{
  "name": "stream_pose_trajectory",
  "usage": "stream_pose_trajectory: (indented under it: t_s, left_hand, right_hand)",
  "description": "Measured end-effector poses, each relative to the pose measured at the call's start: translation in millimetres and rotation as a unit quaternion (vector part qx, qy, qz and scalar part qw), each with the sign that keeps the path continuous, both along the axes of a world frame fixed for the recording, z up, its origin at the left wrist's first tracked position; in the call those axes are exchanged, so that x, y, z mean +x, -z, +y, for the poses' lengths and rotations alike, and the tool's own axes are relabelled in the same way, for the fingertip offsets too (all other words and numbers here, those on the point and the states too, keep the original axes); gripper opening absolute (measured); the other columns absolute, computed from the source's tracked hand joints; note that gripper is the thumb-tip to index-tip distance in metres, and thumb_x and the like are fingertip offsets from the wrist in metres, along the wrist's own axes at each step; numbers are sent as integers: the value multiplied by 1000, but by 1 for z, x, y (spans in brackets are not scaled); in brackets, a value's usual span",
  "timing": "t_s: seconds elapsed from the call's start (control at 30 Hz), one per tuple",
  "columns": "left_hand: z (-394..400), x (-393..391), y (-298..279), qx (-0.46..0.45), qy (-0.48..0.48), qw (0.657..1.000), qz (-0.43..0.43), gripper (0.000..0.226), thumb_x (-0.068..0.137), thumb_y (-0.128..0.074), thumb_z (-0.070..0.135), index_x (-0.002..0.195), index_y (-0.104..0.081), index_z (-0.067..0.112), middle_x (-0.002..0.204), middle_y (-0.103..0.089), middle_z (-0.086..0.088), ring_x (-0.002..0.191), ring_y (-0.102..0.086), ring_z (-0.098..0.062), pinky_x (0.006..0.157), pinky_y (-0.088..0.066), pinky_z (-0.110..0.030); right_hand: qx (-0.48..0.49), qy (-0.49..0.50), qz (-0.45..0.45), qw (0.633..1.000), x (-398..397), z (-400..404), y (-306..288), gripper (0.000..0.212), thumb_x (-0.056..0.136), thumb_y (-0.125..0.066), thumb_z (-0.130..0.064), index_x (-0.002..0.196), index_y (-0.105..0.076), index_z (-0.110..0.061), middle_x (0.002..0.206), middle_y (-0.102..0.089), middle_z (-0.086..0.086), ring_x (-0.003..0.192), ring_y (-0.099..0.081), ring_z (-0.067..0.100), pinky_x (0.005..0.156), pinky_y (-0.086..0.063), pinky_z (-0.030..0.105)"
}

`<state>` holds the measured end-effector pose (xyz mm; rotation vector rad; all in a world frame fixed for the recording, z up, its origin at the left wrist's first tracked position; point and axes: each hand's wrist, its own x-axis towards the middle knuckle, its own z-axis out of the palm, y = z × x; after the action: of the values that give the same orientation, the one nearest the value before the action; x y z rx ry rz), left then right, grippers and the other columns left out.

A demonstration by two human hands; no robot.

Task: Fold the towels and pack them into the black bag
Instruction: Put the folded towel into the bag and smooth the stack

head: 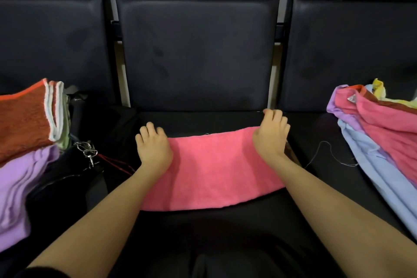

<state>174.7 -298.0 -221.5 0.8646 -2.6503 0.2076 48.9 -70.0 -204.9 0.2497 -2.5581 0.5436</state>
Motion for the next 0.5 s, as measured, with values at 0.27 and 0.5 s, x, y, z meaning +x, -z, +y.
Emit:
stream_pose_trajectory:
  t_s: [0.27, 0.5]
  left_hand:
    - [38, 31, 6, 117, 38, 990, -73, 52, 90, -43, 17, 140, -32, 7, 149, -24, -19, 135, -25, -36, 110, -19, -42]
    - [58, 61, 22, 144, 34, 974, -174, 51, 99, -30, 44, 147, -21, 30, 153, -4, -29, 137, -11, -52, 111, -12, -55]
  right_hand:
    - [37, -269, -98, 957, 42, -17, 22, 54, 90, -44, -4, 143, -37, -12, 149, -35, 7, 136, -33, 26, 111, -23, 36]
    - [231, -227, -237, 916, 72, 15, 34, 52, 102, -22, -31, 153, -9, -30, 161, 3, -6, 147, 3, 15, 117, 4, 46]
